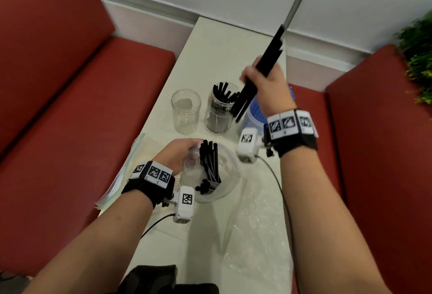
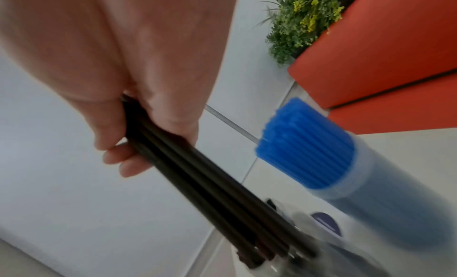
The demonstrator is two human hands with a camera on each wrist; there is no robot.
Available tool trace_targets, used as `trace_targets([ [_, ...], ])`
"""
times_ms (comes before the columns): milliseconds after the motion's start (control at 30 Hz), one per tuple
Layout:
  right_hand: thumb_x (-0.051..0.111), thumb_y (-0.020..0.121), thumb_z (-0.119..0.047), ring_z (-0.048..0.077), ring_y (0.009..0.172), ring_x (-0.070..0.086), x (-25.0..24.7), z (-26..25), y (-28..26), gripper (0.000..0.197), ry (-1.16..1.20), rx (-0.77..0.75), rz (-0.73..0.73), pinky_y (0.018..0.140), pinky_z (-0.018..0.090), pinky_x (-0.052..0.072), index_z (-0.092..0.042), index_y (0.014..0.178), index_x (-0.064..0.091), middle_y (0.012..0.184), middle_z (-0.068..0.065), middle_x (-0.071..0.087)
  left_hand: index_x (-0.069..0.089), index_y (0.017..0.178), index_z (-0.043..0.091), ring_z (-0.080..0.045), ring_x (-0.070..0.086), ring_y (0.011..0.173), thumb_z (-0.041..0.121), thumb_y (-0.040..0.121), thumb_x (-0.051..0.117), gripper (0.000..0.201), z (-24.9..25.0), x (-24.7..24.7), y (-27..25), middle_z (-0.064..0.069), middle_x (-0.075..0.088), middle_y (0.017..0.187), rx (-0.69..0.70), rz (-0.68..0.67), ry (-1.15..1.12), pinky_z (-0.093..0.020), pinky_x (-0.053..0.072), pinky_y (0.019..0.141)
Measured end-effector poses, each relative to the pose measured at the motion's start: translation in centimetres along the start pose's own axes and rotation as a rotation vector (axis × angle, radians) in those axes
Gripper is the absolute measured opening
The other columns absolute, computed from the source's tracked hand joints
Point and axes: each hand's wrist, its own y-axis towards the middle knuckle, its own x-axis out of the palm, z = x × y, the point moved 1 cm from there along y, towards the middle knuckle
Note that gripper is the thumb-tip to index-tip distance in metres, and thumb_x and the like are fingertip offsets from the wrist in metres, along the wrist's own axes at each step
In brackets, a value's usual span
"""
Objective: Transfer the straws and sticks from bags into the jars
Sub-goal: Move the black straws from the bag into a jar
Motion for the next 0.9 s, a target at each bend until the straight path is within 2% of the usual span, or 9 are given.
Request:
trace_targets([
  [100, 0.062, 0.086, -0.007, 0.024, 0.083, 0.065, 0.0, -1.8, 4.1, 0.016, -0.034, -0.137, 0.069, 0.094, 0.046, 0.050, -0.015, 0.092, 0.050, 0.072, -0.010, 0.065, 0.061, 0.128, -0.009, -0.031, 0.043, 0.101, 0.014, 0.103, 0.052, 0.035, 0.2, 0.0, 0.3, -0.021, 0.052, 0.113, -0.003, -0.009, -0.003, -0.040, 0.033, 0.088],
  [133, 0.063, 0.086, -0.008, 0.026, 0.086, 0.066, 0.2, -1.9, 5.2, 0.016, -0.071, -0.150, 0.081, 0.094, 0.045, 0.050, -0.014, 0.093, 0.050, 0.074, -0.008, 0.066, 0.063, 0.126, -0.008, -0.032, 0.047, 0.091, 0.014, 0.103, 0.053, 0.034, 0.3, 0.0, 0.4, -0.020, 0.053, 0.109, 0.000, -0.004, 0.001, -0.039, 0.036, 0.084],
  [233, 0.062, 0.087, -0.009, 0.026, 0.092, 0.070, 0.9, -0.9, 7.4, 0.013, -0.147, -0.158, 0.106, 0.089, 0.037, 0.052, -0.012, 0.095, 0.052, 0.081, -0.001, 0.067, 0.068, 0.117, -0.002, -0.015, 0.048, 0.065, 0.015, 0.102, 0.054, 0.026, 0.6, 0.0, 0.9, -0.011, 0.057, 0.089, -0.006, -0.009, 0.001, -0.029, 0.039, 0.069],
  [367, 0.060, 0.091, -0.004, 0.023, 0.091, 0.073, 1.5, 1.8, 9.0, 0.016, -0.090, -0.130, 0.134, 0.087, 0.032, 0.053, -0.018, 0.094, 0.052, 0.082, -0.007, 0.059, 0.069, 0.119, -0.003, -0.013, 0.057, 0.062, 0.014, 0.102, 0.054, 0.028, 0.6, -0.4, 1.9, -0.009, 0.065, 0.086, -0.009, -0.006, 0.004, -0.028, 0.043, 0.068],
  [500, 0.060, 0.091, -0.007, 0.021, 0.092, 0.073, 1.4, 4.7, 9.3, 0.017, -0.095, -0.095, 0.156, 0.087, 0.030, 0.050, -0.022, 0.093, 0.052, 0.077, -0.017, 0.063, 0.068, 0.120, -0.001, -0.008, 0.060, 0.052, 0.013, 0.104, 0.051, 0.027, 0.9, -0.6, 2.3, -0.001, 0.069, 0.071, -0.006, -0.023, 0.026, -0.022, 0.049, 0.055],
  [567, 0.060, 0.092, -0.008, 0.020, 0.093, 0.073, 1.2, 5.9, 9.1, 0.017, -0.104, -0.078, 0.157, 0.089, 0.031, 0.050, -0.023, 0.094, 0.052, 0.075, -0.022, 0.065, 0.068, 0.123, -0.002, -0.012, 0.067, 0.066, 0.012, 0.104, 0.050, 0.029, 1.1, -0.6, 2.5, -0.007, 0.075, 0.086, 0.006, -0.020, 0.017, -0.023, 0.054, 0.062],
  [667, 0.061, 0.092, -0.010, 0.019, 0.093, 0.073, 0.8, 7.3, 8.5, 0.017, -0.115, -0.044, 0.186, 0.088, 0.032, 0.050, -0.025, 0.093, 0.052, 0.076, -0.021, 0.065, 0.069, 0.123, 0.000, -0.025, 0.068, 0.098, 0.012, 0.104, 0.051, 0.029, 1.2, -0.6, 2.8, -0.017, 0.071, 0.118, 0.014, -0.033, 0.016, -0.034, 0.053, 0.090],
  [767, 0.065, 0.089, -0.009, 0.025, 0.092, 0.070, 0.8, 8.5, 8.2, 0.016, -0.156, 0.025, 0.168, 0.089, 0.036, 0.053, -0.020, 0.092, 0.054, 0.084, -0.005, 0.063, 0.069, 0.123, 0.001, -0.029, 0.067, 0.112, 0.012, 0.104, 0.051, 0.029, 1.0, -0.6, 3.1, -0.018, 0.071, 0.122, 0.004, -0.040, 0.002, -0.042, 0.047, 0.107],
  [900, 0.067, 0.087, 0.001, 0.015, 0.084, 0.062, 1.2, 9.1, 7.9, 0.019, -0.238, 0.103, 0.061, 0.088, 0.032, 0.052, -0.011, 0.095, 0.056, 0.087, 0.001, 0.063, 0.069, 0.123, 0.001, -0.031, 0.064, 0.118, 0.012, 0.104, 0.050, 0.029, 1.0, -0.6, 3.2, -0.018, 0.071, 0.122, -0.001, -0.054, 0.001, -0.044, 0.045, 0.110],
])
